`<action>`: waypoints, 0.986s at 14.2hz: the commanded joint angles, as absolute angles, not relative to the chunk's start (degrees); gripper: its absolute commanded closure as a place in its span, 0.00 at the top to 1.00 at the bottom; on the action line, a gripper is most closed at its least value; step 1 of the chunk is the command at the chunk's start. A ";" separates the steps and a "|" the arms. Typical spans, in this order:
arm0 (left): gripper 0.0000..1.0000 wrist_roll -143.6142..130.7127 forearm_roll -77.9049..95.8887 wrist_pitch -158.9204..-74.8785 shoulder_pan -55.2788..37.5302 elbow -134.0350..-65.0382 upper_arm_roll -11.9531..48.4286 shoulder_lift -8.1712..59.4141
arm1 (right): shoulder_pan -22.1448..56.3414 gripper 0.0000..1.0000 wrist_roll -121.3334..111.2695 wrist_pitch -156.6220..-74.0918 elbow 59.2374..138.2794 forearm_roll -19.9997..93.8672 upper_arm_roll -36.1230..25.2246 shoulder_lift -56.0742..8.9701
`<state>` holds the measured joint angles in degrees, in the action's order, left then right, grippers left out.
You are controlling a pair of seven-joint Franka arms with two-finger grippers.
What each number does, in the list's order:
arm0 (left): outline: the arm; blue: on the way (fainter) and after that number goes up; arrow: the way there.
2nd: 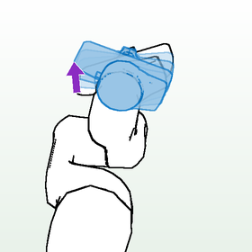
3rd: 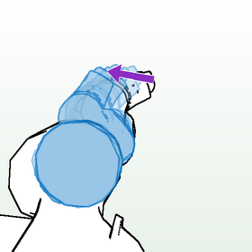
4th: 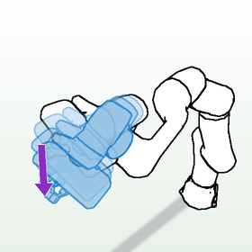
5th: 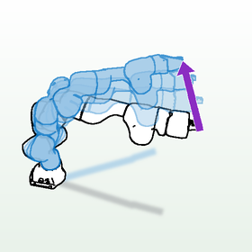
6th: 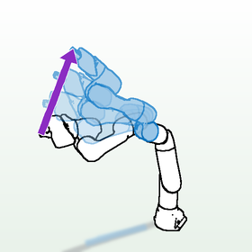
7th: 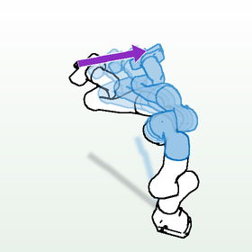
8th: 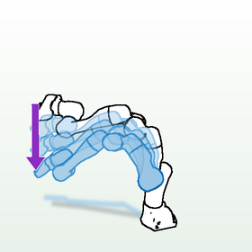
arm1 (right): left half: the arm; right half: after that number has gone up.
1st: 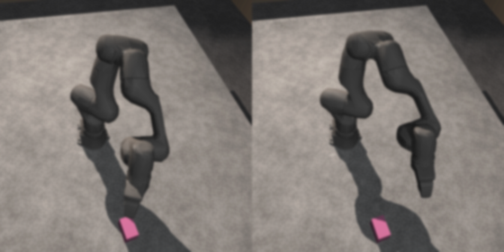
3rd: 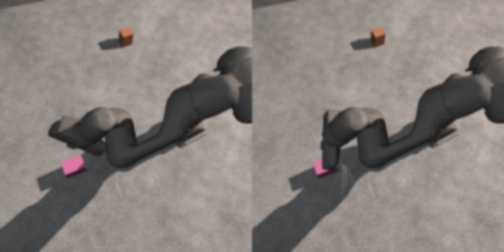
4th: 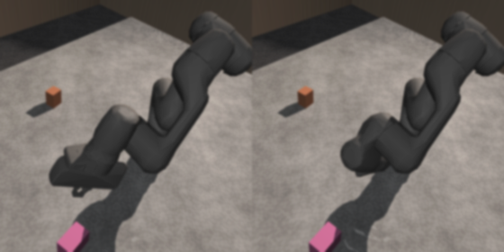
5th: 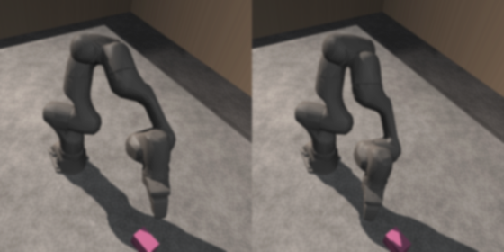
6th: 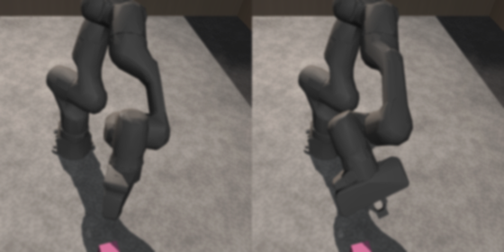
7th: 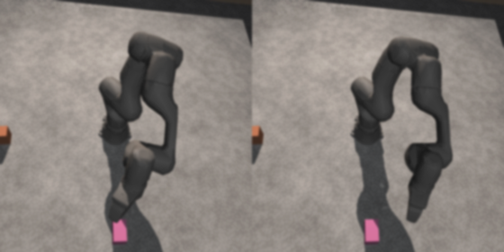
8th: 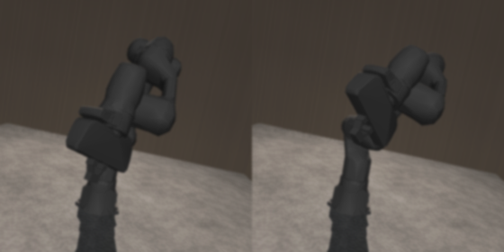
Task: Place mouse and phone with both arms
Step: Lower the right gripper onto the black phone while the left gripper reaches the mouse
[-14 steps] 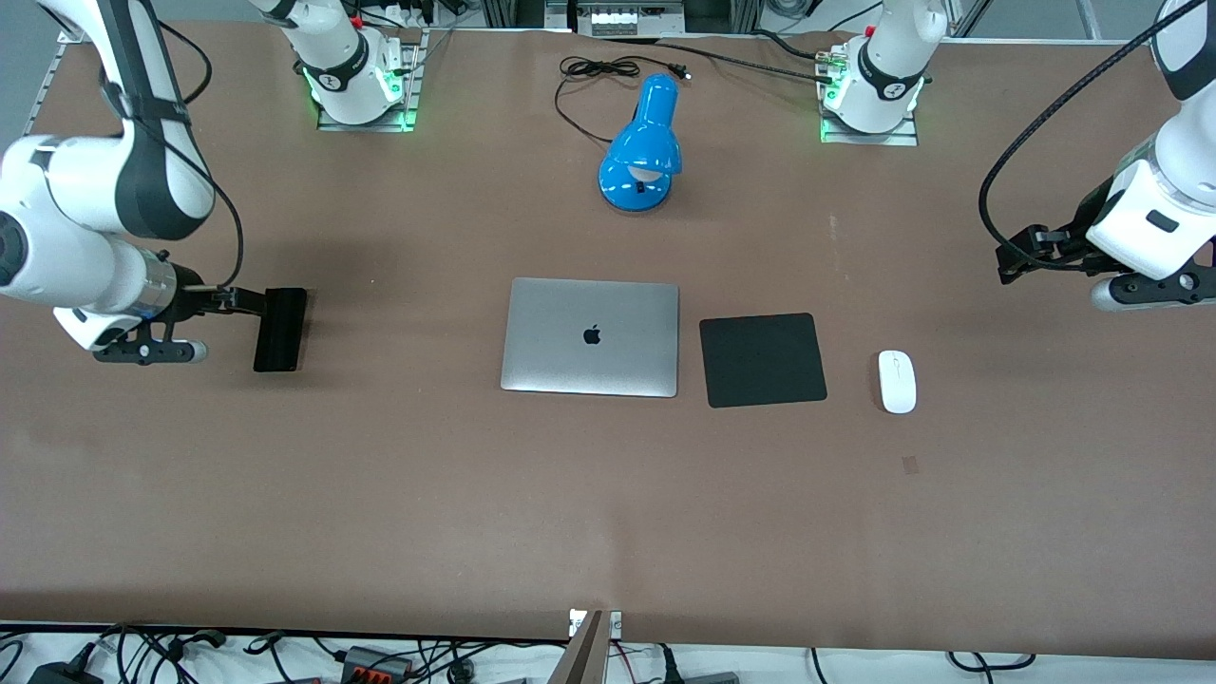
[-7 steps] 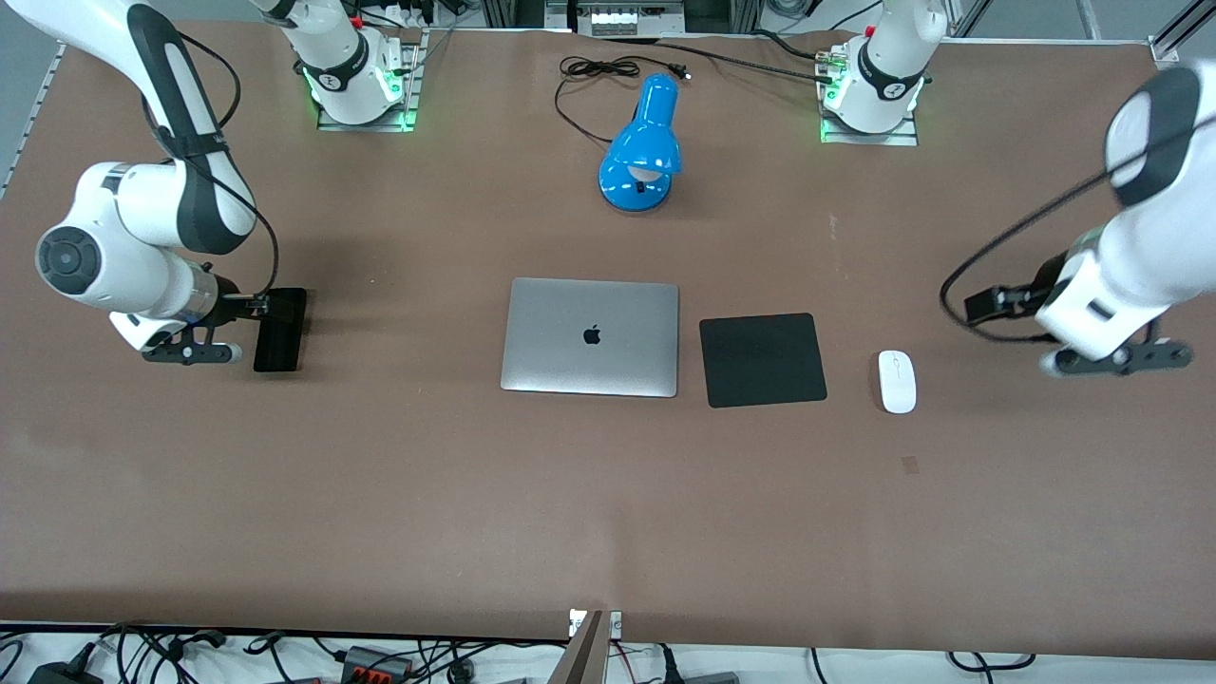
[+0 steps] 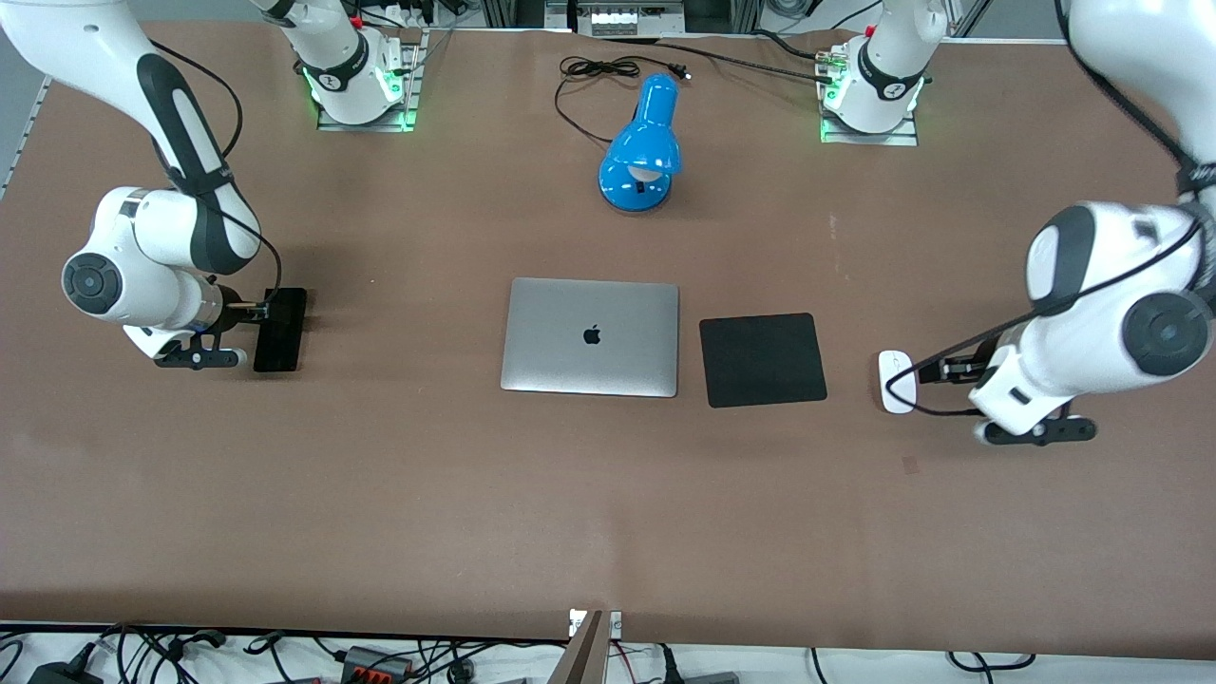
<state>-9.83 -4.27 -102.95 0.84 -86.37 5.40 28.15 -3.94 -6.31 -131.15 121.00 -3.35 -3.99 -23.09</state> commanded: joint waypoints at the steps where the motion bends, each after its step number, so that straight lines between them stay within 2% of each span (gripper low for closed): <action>1: 1.00 -8.53 -3.69 -102.83 0.97 -84.20 5.27 32.15 | -3.78 1.00 -7.03 -131.57 120.67 -3.78 -3.60 -23.38; 5: 1.00 -7.73 -3.60 -104.85 0.79 -85.08 5.27 33.92 | -3.78 1.00 -6.77 -134.29 119.27 -3.34 -3.25 -26.97; 14: 1.00 -4.83 -3.52 -109.77 1.06 -88.42 5.27 37.79 | -3.25 1.00 -6.50 -135.35 118.83 -2.99 -3.25 -28.91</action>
